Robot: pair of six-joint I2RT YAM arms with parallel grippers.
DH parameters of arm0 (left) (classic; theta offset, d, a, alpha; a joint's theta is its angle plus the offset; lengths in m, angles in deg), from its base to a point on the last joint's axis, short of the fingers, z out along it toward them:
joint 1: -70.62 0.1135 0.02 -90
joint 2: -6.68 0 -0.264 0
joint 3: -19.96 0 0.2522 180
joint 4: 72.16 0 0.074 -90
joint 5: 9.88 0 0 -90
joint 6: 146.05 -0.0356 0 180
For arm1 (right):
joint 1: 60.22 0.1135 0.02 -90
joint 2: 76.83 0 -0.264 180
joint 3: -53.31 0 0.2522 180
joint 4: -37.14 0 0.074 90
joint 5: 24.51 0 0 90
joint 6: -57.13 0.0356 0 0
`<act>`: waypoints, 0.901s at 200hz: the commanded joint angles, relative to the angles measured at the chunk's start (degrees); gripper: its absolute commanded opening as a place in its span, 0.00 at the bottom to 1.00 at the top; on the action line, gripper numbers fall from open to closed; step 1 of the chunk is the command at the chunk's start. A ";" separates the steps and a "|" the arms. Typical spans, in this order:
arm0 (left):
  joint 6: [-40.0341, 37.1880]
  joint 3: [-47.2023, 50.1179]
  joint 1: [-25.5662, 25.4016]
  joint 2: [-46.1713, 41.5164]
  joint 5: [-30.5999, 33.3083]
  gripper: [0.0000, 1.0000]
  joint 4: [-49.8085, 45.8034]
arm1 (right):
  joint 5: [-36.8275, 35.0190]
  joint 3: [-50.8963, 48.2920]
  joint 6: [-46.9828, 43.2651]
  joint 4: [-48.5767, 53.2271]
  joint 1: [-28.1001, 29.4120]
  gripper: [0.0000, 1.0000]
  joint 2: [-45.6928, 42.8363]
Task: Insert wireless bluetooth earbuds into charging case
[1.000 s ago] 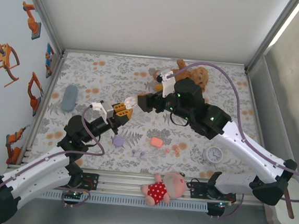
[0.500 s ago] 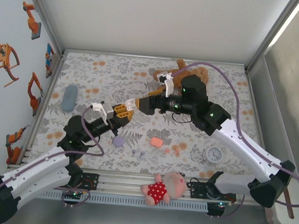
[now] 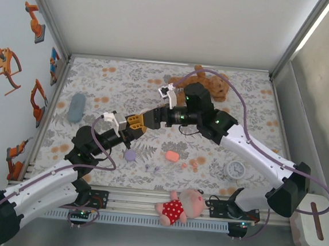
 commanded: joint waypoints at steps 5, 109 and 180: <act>0.49 -1.99 -0.28 0.17 -0.97 0.00 2.71 | 2.56 1.87 0.69 -2.62 0.40 0.86 -0.06; 0.97 -1.72 -0.28 -1.31 -0.23 0.00 -1.26 | 3.94 2.62 -1.75 -5.93 0.43 0.76 -2.04; 0.98 -1.37 -0.28 -1.92 0.32 0.00 -2.06 | 4.15 1.19 -2.35 -7.69 0.40 0.75 -3.79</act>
